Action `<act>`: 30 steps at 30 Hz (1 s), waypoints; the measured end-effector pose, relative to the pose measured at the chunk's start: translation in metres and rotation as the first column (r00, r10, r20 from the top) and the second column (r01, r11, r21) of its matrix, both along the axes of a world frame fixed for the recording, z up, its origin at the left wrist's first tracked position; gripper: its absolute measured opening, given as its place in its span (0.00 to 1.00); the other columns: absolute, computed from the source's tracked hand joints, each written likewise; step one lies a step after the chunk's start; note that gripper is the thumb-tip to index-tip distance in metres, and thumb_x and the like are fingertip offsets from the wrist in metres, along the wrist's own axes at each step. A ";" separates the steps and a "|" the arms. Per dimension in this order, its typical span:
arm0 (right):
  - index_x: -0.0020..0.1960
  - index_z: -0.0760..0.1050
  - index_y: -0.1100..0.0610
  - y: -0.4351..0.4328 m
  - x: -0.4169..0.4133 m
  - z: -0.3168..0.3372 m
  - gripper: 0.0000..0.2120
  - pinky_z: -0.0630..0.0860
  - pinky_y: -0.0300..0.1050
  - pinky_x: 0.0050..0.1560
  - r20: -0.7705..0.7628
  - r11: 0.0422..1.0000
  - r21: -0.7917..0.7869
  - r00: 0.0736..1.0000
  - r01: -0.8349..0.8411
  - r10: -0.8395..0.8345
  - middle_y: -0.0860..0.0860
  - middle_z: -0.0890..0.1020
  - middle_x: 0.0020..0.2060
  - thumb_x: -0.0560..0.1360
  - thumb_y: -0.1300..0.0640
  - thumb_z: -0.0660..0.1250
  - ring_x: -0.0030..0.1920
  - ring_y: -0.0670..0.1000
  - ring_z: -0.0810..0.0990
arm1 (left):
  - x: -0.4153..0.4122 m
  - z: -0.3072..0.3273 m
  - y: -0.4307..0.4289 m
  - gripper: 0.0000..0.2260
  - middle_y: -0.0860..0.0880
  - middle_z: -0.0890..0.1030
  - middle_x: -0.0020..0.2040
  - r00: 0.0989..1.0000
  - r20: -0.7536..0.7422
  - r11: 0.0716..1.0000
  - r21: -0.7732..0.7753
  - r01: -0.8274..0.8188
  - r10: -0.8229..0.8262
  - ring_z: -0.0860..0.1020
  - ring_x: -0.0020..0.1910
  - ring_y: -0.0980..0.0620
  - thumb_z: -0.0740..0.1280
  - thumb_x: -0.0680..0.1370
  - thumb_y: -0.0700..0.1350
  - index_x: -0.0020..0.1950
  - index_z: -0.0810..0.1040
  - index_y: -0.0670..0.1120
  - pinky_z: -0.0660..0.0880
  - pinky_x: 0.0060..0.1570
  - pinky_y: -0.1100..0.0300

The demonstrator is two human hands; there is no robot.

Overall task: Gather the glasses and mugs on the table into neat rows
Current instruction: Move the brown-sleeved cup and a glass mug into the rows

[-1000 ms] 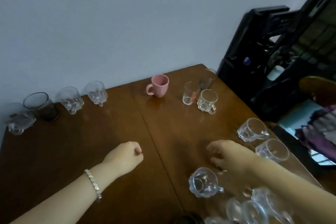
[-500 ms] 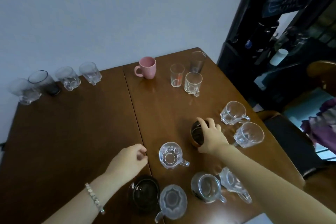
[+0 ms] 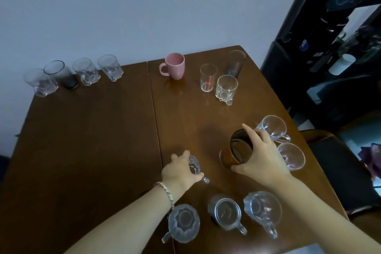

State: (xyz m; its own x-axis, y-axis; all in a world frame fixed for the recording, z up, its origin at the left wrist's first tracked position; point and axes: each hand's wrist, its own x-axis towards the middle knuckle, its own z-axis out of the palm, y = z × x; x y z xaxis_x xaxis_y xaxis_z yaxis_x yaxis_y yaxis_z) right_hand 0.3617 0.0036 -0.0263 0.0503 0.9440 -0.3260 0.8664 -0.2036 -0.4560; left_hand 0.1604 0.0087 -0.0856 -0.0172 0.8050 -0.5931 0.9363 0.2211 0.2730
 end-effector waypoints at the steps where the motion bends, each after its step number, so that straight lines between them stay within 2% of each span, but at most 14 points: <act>1: 0.76 0.48 0.43 0.001 -0.004 0.004 0.54 0.76 0.51 0.61 0.011 1.000 0.010 1.000 -0.021 0.021 0.49 0.59 0.71 0.60 0.48 0.79 0.71 0.56 0.62 | -0.009 0.004 -0.002 0.33 0.47 0.69 0.64 0.999 0.051 1.000 0.021 -0.017 0.016 0.78 0.55 0.44 0.68 0.70 0.62 0.71 0.60 0.55 0.77 0.47 0.56; 3: 0.76 0.48 0.43 0.004 -0.017 0.012 0.54 0.76 0.49 0.59 0.034 0.997 0.026 0.997 -0.069 0.068 0.48 0.59 0.71 0.60 0.48 0.79 0.70 0.55 0.63 | -0.035 0.017 -0.005 0.33 0.50 0.71 0.63 0.987 0.148 0.995 0.076 -0.071 0.059 0.78 0.56 0.47 0.69 0.69 0.61 0.70 0.61 0.56 0.77 0.50 0.56; 6: 0.76 0.49 0.43 0.016 -0.050 0.019 0.54 0.73 0.49 0.60 0.031 0.989 0.035 0.990 -0.141 0.140 0.48 0.60 0.70 0.60 0.48 0.79 0.68 0.56 0.63 | -0.090 0.041 -0.011 0.35 0.54 0.74 0.61 0.942 0.275 0.960 0.149 -0.239 0.192 0.78 0.57 0.52 0.74 0.66 0.60 0.67 0.63 0.54 0.78 0.55 0.53; 10: 0.76 0.49 0.44 0.035 -0.117 0.024 0.54 0.72 0.48 0.59 0.003 0.970 0.021 0.970 -0.243 0.243 0.48 0.59 0.70 0.61 0.50 0.79 0.68 0.56 0.63 | -0.183 0.067 -0.012 0.32 0.54 0.74 0.59 0.909 0.304 0.894 0.257 -0.367 0.286 0.77 0.55 0.55 0.77 0.65 0.54 0.63 0.66 0.53 0.76 0.52 0.60; 14: 0.76 0.48 0.44 0.050 -0.203 0.023 0.54 0.73 0.48 0.60 -0.016 0.947 0.021 0.947 -0.322 0.322 0.48 0.59 0.70 0.61 0.49 0.79 0.67 0.56 0.63 | -0.290 0.078 0.002 0.33 0.48 0.69 0.60 0.928 0.189 0.864 0.343 -0.370 0.322 0.76 0.53 0.51 0.78 0.65 0.52 0.66 0.66 0.54 0.74 0.53 0.58; 20: 0.76 0.48 0.43 0.076 -0.327 0.013 0.53 0.73 0.49 0.61 -0.052 0.937 -0.023 0.937 -0.348 0.346 0.48 0.59 0.70 0.61 0.50 0.79 0.68 0.55 0.64 | -0.435 0.055 0.067 0.37 0.44 0.73 0.64 0.930 0.118 0.832 0.419 -0.364 0.347 0.74 0.61 0.42 0.78 0.64 0.49 0.70 0.67 0.50 0.73 0.59 0.49; 24: 0.76 0.48 0.44 0.102 -0.396 -0.001 0.53 0.74 0.50 0.62 -0.039 0.937 -0.042 0.938 -0.346 0.344 0.48 0.59 0.70 0.61 0.49 0.78 0.68 0.55 0.64 | -0.491 0.030 0.120 0.43 0.44 0.72 0.68 0.938 0.095 0.859 0.377 -0.345 0.334 0.73 0.64 0.41 0.80 0.61 0.47 0.72 0.65 0.45 0.73 0.62 0.47; 30: 0.75 0.48 0.44 0.149 -0.471 -0.024 0.54 0.73 0.52 0.64 -0.015 0.948 -0.071 0.950 -0.311 0.310 0.49 0.60 0.70 0.61 0.50 0.79 0.68 0.57 0.65 | -0.529 0.004 0.178 0.37 0.43 0.73 0.67 0.957 0.188 0.889 0.364 -0.278 0.222 0.73 0.64 0.42 0.79 0.64 0.40 0.70 0.68 0.41 0.70 0.62 0.53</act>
